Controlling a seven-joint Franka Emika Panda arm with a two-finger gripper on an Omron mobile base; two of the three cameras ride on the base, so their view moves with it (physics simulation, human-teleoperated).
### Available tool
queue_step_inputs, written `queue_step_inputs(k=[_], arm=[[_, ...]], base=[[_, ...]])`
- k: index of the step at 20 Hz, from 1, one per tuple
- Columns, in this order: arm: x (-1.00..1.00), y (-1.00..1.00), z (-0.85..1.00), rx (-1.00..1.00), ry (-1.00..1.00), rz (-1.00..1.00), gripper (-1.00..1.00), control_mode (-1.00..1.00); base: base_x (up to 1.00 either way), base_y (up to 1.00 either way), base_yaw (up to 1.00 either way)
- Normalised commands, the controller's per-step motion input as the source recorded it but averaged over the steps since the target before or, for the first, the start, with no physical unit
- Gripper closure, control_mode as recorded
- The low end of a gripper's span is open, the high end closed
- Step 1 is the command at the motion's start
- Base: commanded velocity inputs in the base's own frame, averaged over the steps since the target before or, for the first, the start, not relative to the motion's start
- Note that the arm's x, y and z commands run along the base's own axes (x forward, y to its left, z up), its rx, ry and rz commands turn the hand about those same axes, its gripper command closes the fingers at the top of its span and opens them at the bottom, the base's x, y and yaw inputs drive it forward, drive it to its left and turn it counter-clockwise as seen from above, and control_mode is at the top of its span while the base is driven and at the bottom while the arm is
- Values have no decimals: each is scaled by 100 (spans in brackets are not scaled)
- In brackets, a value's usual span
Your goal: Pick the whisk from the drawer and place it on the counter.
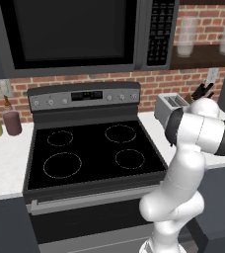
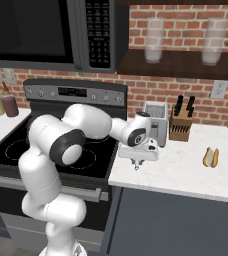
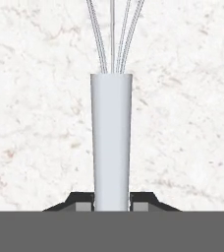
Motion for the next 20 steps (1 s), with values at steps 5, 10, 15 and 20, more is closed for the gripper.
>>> queue_step_inputs(k=[5, 10, 15, 20], arm=[[29, -1, -18, 0, 0, 5, 100, -100], [22, -6, -5, 0, 0, 2, 100, -100], [16, -5, -10, 0, 0, 2, 100, -100], [15, 0, -6, 0, 0, 0, 100, -100]], base=[[0, 0, 0], [0, 0, 0], [0, 0, 0], [0, 0, 0]])
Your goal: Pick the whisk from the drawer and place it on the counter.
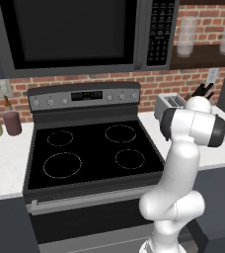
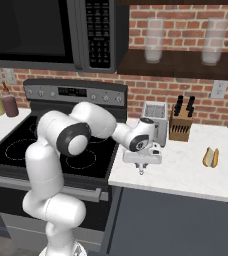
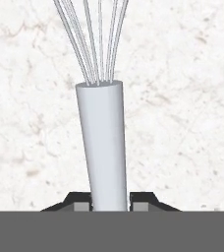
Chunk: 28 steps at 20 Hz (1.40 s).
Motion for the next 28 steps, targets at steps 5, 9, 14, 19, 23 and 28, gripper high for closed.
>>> queue_step_inputs(k=[5, 9, 14, 19, 23, 28], arm=[[9, 0, -13, 0, 0, 0, 100, -100], [0, 0, 0, 0, 0, 0, -100, -100], [0, 0, 0, 0, 0, 0, -100, -100], [0, 0, 1, 0, 0, 0, -100, -100], [0, 1, 57, 0, -5, 0, -100, -100], [-32, 31, 97, -5, -21, -1, -100, -100]], base=[[0, 0, 0], [0, 0, 0], [0, 0, 0], [0, 0, 0], [0, 0, 0], [0, 0, 0]])
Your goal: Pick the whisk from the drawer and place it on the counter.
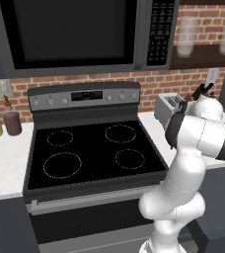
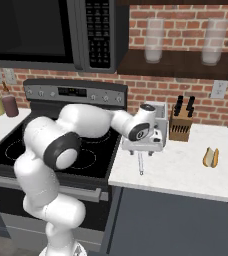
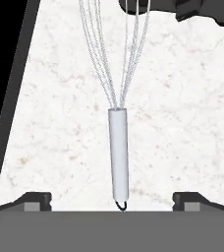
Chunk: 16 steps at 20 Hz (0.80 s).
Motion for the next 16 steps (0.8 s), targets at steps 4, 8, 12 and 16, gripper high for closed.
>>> queue_step_inputs(k=[4, 8, 12, 16], arm=[[-35, 82, 88, -9, -13, 0, -100, -100], [-32, 96, 86, -9, -3, 0, -100, -100], [-51, 100, 63, -8, -2, -4, -100, -100], [-57, 100, 71, -2, 0, -9, -100, -100]], base=[[0, 0, 0], [0, 0, 0], [0, 0, 0], [0, 0, 0]])
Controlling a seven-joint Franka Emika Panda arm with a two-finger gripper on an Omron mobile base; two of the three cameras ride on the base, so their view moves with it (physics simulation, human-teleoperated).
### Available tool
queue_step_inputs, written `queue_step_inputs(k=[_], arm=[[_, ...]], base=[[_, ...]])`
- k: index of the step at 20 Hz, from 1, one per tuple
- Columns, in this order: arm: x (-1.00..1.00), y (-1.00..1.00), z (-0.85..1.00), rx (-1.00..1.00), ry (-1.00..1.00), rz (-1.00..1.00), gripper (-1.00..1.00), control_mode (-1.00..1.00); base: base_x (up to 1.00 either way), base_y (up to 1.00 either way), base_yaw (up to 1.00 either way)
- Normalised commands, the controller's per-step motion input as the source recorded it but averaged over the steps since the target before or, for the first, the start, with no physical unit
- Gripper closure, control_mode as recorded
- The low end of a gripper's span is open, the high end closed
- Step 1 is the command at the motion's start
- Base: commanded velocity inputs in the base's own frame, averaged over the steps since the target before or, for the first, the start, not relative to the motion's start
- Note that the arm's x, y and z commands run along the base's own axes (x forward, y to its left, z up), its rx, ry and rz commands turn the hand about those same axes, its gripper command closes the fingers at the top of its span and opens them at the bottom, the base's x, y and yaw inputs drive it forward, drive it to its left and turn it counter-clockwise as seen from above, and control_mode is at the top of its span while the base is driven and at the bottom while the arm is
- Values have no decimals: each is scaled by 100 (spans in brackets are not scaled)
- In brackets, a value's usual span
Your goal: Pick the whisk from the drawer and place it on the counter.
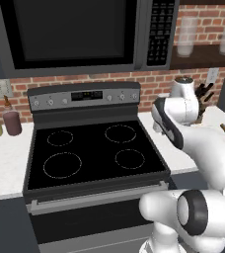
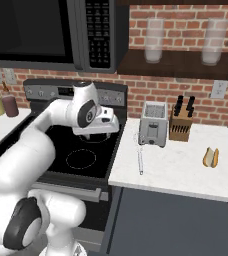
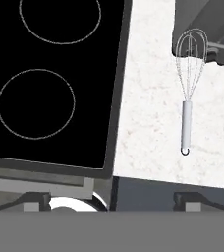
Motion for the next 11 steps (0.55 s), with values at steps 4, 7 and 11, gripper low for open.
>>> queue_step_inputs(k=[4, 7, 11], arm=[[-49, 77, 87, 0, 0, -7, -100, -100], [-26, 77, 80, 0, 0, -5, -100, -100], [-3, 43, 84, 0, 0, -1, -100, -100]], base=[[0, 0, 0], [0, 0, 0], [0, 0, 0]])
